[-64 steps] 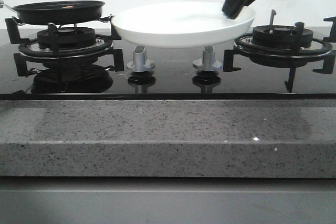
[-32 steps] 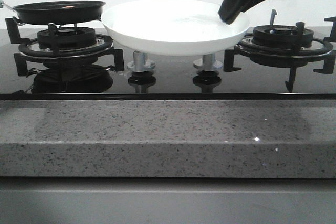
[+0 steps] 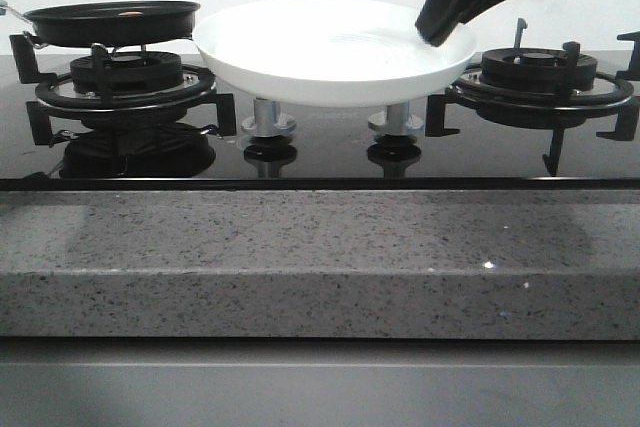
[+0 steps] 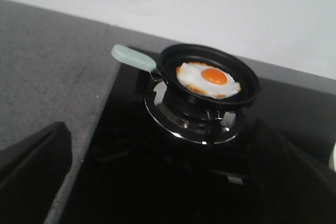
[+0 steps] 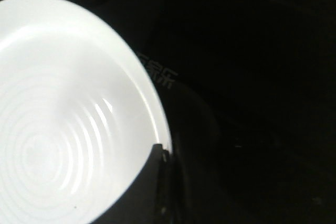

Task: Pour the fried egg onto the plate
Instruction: 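Grasp the mint-green pan handle with the left gripper, then lift the pan with the left gripper and tip the egg onto the plate, then raise the emptied pan away from the plate with the left gripper, then lower the pan back onto its burner with the left gripper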

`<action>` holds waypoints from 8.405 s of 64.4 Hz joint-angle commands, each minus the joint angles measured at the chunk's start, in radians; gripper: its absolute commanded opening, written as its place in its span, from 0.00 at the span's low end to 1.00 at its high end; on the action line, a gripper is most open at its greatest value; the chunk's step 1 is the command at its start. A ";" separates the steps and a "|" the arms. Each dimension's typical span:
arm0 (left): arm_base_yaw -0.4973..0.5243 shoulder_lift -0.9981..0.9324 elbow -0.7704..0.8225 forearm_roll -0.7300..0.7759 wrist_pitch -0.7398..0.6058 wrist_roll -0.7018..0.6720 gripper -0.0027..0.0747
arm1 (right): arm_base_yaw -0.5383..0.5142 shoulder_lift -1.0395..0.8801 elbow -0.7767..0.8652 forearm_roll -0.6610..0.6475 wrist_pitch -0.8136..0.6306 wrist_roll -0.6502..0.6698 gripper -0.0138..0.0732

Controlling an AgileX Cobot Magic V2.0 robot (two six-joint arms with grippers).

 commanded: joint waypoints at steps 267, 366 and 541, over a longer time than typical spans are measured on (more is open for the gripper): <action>-0.620 0.664 -0.881 0.248 0.080 0.318 0.01 | -0.004 -0.056 -0.022 0.047 -0.029 -0.010 0.08; 0.281 0.896 -0.875 -1.154 0.634 0.410 0.01 | -0.004 -0.056 -0.022 0.047 -0.029 -0.010 0.08; 0.346 1.153 -0.879 -1.063 0.903 0.470 0.01 | -0.004 -0.056 -0.022 0.047 -0.028 -0.010 0.08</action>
